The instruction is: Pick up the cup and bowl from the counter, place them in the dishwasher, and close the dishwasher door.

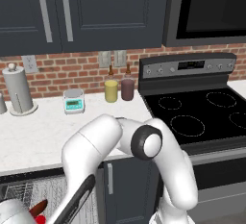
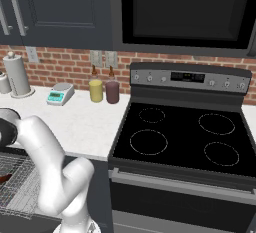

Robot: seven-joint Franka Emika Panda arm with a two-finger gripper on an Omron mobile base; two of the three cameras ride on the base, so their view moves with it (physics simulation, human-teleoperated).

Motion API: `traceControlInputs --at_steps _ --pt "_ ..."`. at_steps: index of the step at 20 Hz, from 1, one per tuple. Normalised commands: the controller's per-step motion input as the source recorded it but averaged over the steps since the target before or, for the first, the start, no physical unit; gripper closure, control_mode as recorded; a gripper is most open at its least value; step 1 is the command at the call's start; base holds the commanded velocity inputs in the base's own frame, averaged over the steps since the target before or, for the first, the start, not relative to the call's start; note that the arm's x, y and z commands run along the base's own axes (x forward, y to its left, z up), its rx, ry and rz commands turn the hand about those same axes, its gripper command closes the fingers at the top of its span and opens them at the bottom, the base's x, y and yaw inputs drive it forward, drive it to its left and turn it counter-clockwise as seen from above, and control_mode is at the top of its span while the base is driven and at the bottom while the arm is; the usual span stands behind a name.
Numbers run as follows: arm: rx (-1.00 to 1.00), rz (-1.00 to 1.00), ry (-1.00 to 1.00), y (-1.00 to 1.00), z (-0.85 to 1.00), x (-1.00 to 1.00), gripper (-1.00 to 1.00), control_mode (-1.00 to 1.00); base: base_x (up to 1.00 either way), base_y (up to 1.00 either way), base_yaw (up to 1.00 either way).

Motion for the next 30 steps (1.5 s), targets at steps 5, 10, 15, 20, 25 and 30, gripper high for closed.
traceControlInputs --at_steps 5,10,15,20,25,30 --pt "0.09 -0.18 -0.10 -1.00 -0.93 -0.93 -1.00 -1.00 0.00 0.00 0.00" --pt "0.01 -0.22 -0.29 -0.90 -1.00 -1.00 -1.00 -1.00 0.00 0.00 0.00" --pt "0.00 -0.21 -0.43 -0.49 -1.00 -0.93 -1.00 -1.00 0.00 0.00 0.00" --pt "0.01 -0.35 -0.20 -0.04 -1.00 -0.69 -1.00 -1.00 0.00 0.00 0.00" --pt "0.04 -0.79 0.02 0.00 -1.00 -0.41 -1.00 -1.00 0.00 0.00 0.00" --pt "0.00 -0.94 -0.06 -0.04 -1.00 -0.04 -1.00 -1.00 0.00 0.00 0.00"
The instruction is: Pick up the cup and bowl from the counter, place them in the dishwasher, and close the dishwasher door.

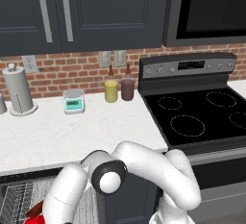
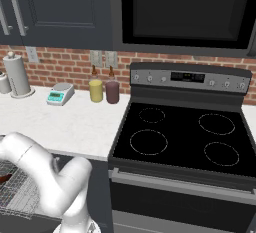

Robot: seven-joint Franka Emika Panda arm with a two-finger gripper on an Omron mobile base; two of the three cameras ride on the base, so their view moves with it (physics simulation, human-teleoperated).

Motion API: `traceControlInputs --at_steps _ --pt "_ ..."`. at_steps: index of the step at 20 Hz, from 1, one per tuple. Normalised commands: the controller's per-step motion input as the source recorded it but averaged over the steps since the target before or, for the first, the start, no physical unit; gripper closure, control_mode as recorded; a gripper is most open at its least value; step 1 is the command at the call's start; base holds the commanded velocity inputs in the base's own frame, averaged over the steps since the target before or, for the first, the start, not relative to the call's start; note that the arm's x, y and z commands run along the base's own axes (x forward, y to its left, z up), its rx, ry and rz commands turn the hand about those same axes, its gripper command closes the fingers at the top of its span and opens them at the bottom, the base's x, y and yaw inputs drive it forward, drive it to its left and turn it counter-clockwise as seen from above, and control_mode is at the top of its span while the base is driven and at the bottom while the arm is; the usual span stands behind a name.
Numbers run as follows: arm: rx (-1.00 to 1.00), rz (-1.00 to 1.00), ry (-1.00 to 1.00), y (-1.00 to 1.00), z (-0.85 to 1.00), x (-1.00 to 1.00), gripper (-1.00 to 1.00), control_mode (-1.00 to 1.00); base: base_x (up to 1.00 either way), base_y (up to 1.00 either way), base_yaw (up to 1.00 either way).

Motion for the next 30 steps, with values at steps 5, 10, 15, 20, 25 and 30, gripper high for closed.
traceControlInputs --at_steps 5,10,15,20,25,30 --pt "0.04 -0.72 -0.47 -0.28 -1.00 0.09 -1.00 -1.00 0.00 0.00 0.00" --pt "0.01 -0.50 -0.64 -0.34 -1.00 -0.26 -1.00 -1.00 0.00 0.00 0.00" --pt "-0.03 -0.44 -0.67 -0.24 -1.00 -0.40 -1.00 -1.00 0.00 0.00 0.00" --pt "-0.17 -0.26 -0.96 -0.44 -0.88 0.00 -1.00 -1.00 0.00 0.00 0.00" --pt "-0.30 -0.19 -1.00 -0.48 -0.79 0.38 -1.00 -1.00 0.00 0.00 0.00" --pt "-0.11 -0.11 -0.99 -0.82 -0.97 0.78 -1.00 -1.00 0.00 0.00 0.00"
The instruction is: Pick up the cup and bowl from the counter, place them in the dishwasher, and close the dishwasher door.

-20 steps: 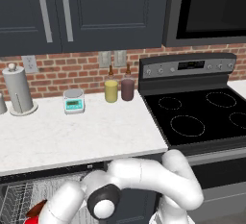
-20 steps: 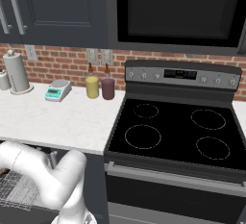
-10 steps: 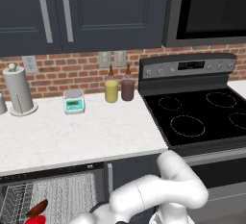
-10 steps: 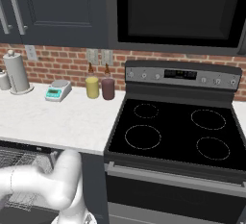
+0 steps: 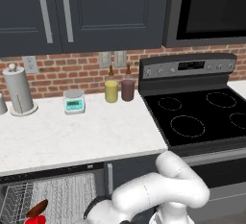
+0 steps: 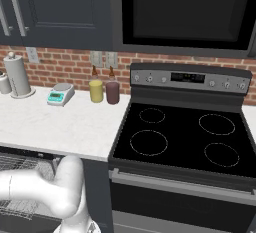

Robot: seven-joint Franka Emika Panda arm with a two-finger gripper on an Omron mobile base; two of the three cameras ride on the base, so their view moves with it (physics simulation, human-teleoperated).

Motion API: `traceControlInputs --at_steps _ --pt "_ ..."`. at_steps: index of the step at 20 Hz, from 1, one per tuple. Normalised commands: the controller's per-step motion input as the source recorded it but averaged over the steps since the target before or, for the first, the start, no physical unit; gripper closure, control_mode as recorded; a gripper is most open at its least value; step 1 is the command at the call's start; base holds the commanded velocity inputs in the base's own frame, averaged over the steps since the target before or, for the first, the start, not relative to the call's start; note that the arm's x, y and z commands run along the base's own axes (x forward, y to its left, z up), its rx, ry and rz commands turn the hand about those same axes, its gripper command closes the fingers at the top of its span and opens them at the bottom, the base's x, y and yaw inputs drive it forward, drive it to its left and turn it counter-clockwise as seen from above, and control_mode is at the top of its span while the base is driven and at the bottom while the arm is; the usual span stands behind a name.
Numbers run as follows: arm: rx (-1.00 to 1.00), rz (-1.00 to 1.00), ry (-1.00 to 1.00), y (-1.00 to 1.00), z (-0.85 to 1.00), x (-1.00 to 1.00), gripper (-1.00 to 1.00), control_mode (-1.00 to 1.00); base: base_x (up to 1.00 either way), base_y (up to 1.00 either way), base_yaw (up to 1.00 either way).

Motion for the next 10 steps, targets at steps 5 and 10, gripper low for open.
traceControlInputs --at_steps 5,10 --pt "0.00 -0.01 -0.97 -1.00 -1.00 1.00 -1.00 -1.00 0.00 0.00 0.00" --pt "0.03 0.00 -0.90 -1.00 -1.00 1.00 -1.00 -1.00 0.00 0.00 0.00"
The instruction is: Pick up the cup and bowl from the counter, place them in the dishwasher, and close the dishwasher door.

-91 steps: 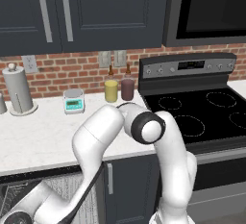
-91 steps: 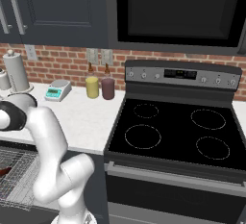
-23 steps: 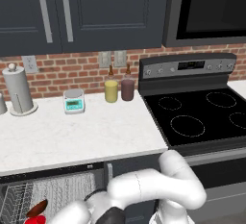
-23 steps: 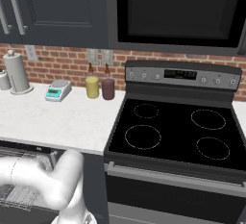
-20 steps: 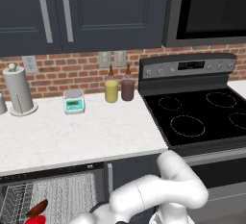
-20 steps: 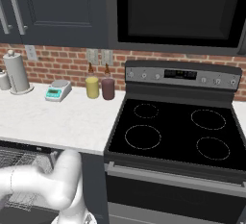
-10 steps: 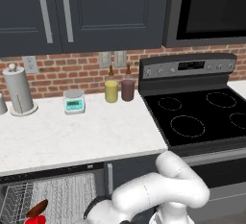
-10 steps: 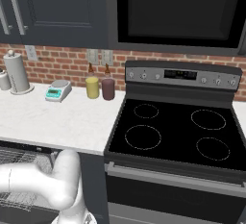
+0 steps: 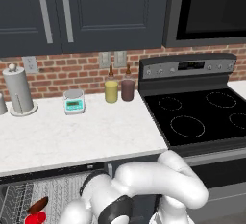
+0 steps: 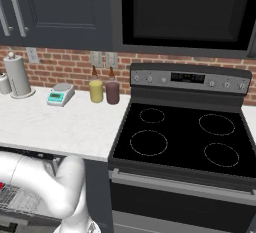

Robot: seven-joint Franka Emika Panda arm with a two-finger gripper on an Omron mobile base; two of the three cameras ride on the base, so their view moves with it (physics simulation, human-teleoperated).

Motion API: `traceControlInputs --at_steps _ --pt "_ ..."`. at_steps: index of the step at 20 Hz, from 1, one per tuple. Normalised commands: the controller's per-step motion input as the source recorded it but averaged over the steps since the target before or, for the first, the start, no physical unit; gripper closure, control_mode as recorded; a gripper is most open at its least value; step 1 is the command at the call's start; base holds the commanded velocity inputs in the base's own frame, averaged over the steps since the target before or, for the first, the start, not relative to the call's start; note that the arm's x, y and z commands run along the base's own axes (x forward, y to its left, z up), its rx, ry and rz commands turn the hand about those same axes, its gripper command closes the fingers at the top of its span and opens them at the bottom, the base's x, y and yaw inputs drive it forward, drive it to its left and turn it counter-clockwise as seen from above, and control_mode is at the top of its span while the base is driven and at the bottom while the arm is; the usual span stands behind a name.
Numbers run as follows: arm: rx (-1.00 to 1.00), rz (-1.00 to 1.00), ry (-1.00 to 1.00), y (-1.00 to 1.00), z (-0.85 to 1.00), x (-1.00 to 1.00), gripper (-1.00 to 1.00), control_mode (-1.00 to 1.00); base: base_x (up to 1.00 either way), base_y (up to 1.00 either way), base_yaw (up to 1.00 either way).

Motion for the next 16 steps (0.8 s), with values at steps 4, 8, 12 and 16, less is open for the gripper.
traceControlInputs --at_steps 4,8,12,16 --pt "0.04 0.00 -0.81 -1.00 -1.00 1.00 -1.00 -1.00 0.00 0.00 0.00" --pt "0.00 0.00 -0.71 -1.00 -1.00 1.00 -1.00 -1.00 0.00 0.00 0.00" --pt "0.00 0.00 -0.64 -1.00 -1.00 1.00 -1.00 -1.00 0.00 0.00 0.00" --pt "0.00 0.00 -0.62 -1.00 -1.00 1.00 -1.00 -1.00 0.00 0.00 0.00"
